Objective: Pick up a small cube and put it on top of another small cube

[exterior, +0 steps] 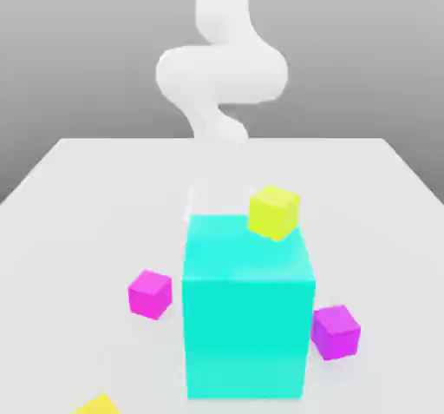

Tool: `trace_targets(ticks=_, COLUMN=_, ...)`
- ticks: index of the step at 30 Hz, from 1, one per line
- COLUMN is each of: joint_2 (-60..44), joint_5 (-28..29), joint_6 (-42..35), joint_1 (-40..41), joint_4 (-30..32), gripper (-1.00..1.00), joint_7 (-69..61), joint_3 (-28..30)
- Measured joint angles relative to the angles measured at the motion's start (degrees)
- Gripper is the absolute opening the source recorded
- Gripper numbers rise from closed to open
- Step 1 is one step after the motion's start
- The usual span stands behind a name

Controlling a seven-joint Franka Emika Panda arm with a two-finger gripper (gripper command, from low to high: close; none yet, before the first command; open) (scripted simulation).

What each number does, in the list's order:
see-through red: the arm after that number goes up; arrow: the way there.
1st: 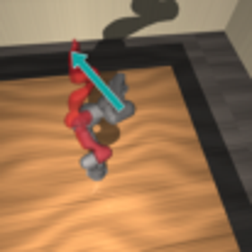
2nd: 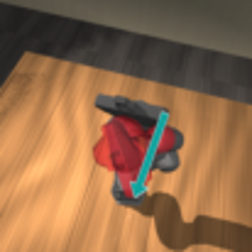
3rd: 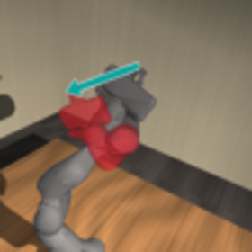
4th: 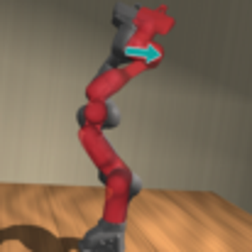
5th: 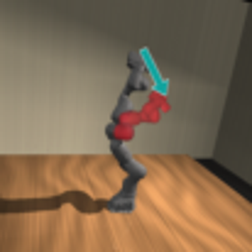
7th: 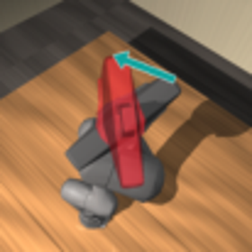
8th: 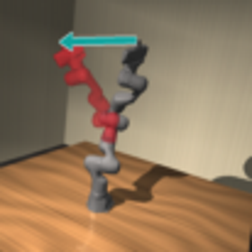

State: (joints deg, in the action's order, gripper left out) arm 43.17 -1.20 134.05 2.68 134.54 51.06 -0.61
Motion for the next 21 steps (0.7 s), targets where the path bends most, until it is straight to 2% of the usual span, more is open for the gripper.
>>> trace_targets(ticks=21, joint_2=-22.30, joint_5=-5.91, joint_6=19.17, joint_1=19.93, joint_4=23.18, gripper=0.00, joint_7=47.37, joint_3=-7.58)
